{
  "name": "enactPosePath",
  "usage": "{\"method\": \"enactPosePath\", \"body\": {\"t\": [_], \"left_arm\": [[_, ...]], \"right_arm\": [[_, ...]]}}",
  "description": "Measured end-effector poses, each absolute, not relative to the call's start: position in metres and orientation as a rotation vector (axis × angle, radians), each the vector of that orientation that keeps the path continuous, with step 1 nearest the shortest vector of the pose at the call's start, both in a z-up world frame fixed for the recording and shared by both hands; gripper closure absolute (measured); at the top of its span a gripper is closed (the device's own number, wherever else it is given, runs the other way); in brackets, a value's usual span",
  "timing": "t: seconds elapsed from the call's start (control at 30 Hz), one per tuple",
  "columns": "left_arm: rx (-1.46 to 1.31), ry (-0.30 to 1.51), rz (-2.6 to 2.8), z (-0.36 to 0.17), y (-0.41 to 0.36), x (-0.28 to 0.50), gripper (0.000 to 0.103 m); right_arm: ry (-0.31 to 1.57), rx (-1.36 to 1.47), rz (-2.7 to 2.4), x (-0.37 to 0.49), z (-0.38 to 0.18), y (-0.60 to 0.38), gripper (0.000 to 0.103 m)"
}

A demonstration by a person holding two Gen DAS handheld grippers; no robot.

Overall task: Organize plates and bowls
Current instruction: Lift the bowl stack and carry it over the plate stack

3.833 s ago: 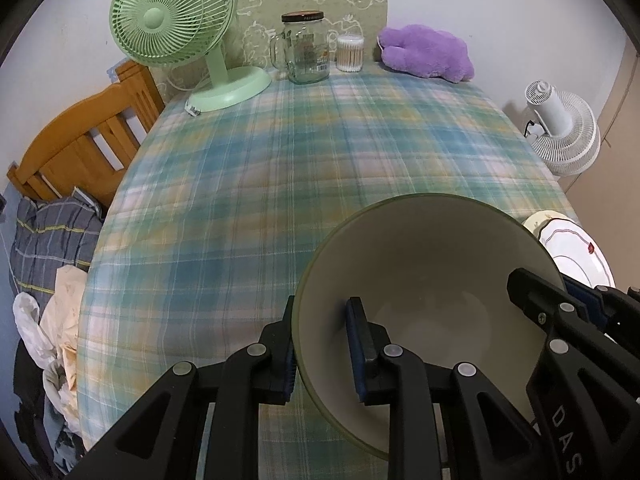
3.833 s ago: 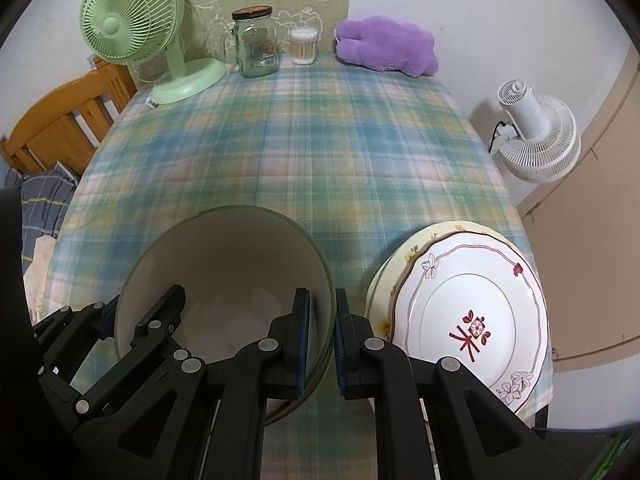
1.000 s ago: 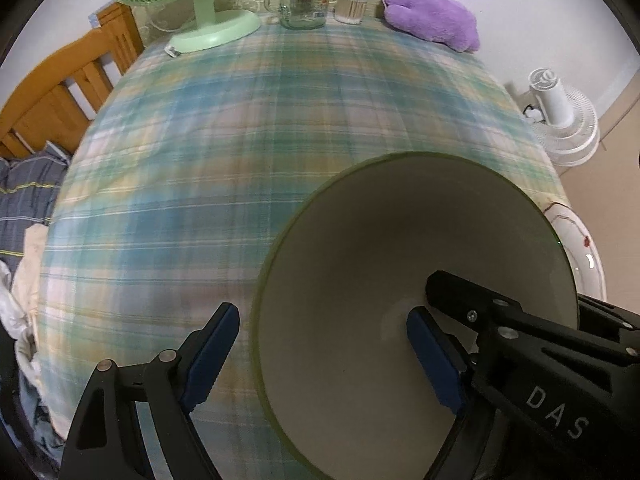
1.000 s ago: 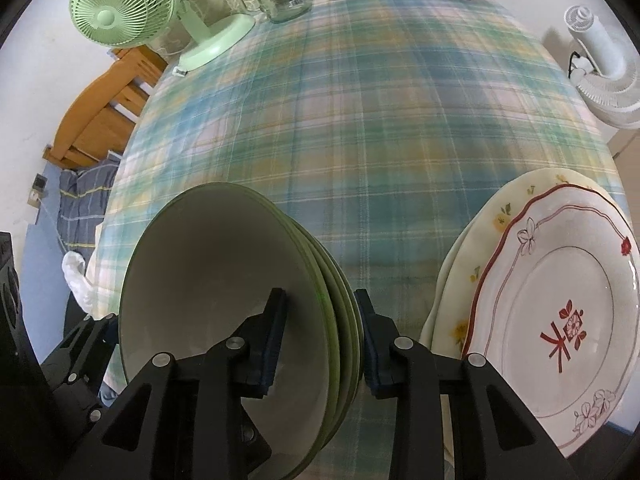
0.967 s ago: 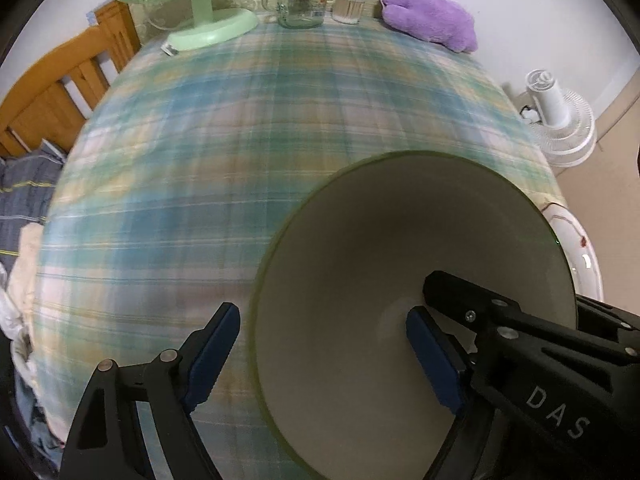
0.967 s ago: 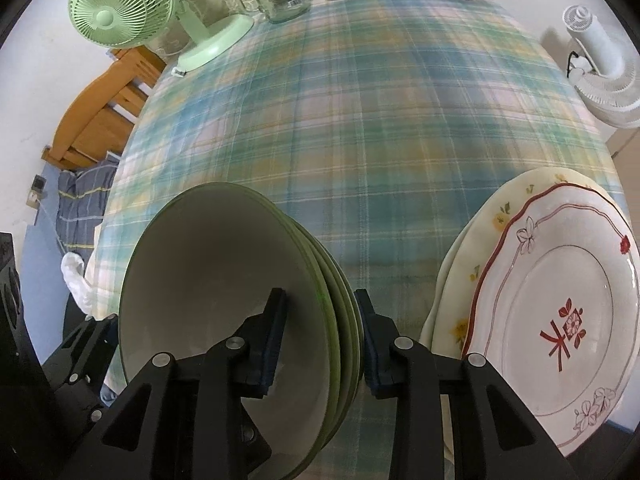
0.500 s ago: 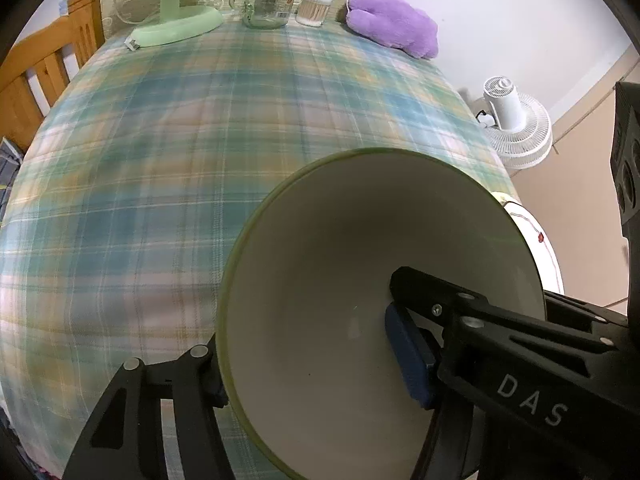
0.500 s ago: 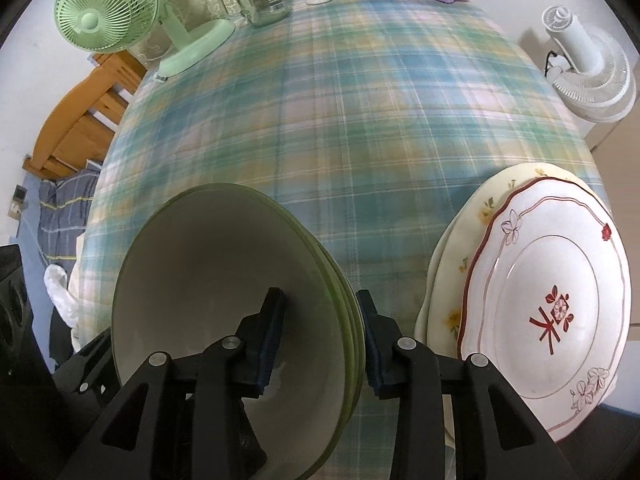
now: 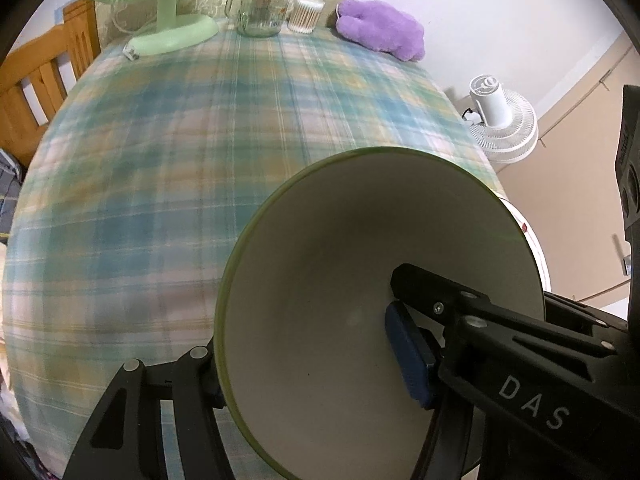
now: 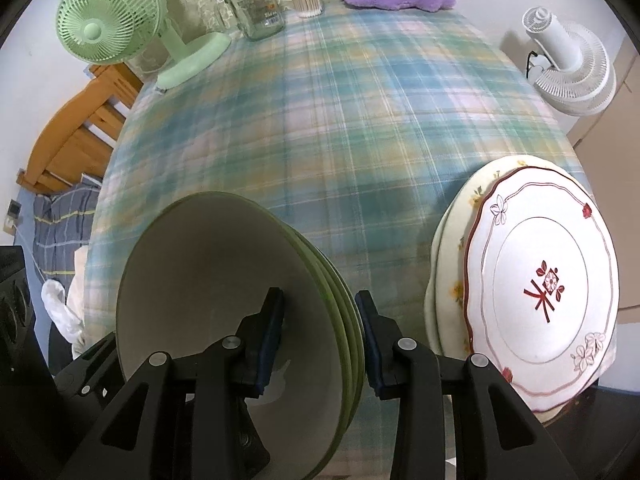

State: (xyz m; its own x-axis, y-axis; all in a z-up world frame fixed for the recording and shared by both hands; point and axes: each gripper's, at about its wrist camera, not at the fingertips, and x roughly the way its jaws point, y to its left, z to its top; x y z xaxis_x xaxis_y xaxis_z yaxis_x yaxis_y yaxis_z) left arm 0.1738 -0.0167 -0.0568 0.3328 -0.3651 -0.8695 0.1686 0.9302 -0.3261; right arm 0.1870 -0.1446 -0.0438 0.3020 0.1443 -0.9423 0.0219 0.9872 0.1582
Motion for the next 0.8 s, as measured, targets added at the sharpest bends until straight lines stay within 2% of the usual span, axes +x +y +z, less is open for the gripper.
{"method": "enactPosePath", "body": {"t": [0.43, 0.8], "left_arm": [[-0.165, 1.143, -0.358, -0.025, -0.01, 0.165, 0.038], [-0.146, 1.107, -0.315, -0.014, -0.037, 0.164, 0.038]], "right_arm": [[1.192, 0.163, 0.075, 0.169, -0.006, -0.132, 0.064], [1.16, 0.169, 0.118, 0.171, 0.003, -0.155, 0.064]]}}
